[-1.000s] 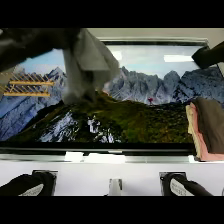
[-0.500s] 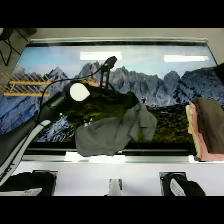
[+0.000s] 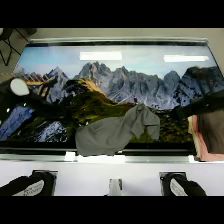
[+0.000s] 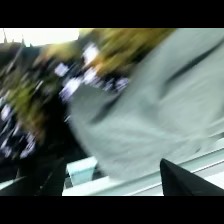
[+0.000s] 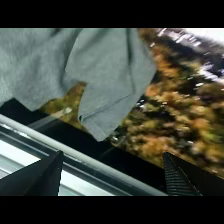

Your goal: Fold the shirts.

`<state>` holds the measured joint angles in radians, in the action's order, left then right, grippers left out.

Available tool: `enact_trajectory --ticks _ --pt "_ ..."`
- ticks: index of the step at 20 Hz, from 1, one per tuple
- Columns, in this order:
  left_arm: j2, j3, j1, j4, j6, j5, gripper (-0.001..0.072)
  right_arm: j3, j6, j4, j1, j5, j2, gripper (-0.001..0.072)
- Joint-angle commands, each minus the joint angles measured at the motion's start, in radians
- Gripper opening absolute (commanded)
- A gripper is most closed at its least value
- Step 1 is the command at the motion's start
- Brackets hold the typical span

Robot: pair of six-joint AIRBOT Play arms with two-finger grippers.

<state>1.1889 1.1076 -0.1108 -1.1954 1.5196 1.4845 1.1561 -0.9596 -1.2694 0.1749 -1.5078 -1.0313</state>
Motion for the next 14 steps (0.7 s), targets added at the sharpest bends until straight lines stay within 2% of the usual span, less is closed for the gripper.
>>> enact_trajectory --ticks 1,3,5,8,14 --pt "-0.145 -0.305 0.113 -0.034 0.001 0.004 0.0707 -0.220 0.014 0.039 0.000 0.106 -0.005 0.0671" --pt "-0.154 -0.427 0.102 0.013 0.004 -0.063 0.0707 -0.285 0.021 0.040 0.000 0.137 -0.009 0.0670" --pt "-0.152 -0.511 0.093 0.132 0.003 -0.138 0.0706 -0.315 0.026 0.038 0.000 0.142 -0.009 0.0670" --pt "-0.145 -0.576 0.056 0.230 0.004 -0.274 0.0706 -0.330 0.024 0.039 0.000 0.153 -0.009 0.0671" --pt "-0.019 -0.579 -0.054 0.319 0.002 -0.360 0.0706 -0.400 0.021 0.040 0.000 0.199 -0.010 0.0683"
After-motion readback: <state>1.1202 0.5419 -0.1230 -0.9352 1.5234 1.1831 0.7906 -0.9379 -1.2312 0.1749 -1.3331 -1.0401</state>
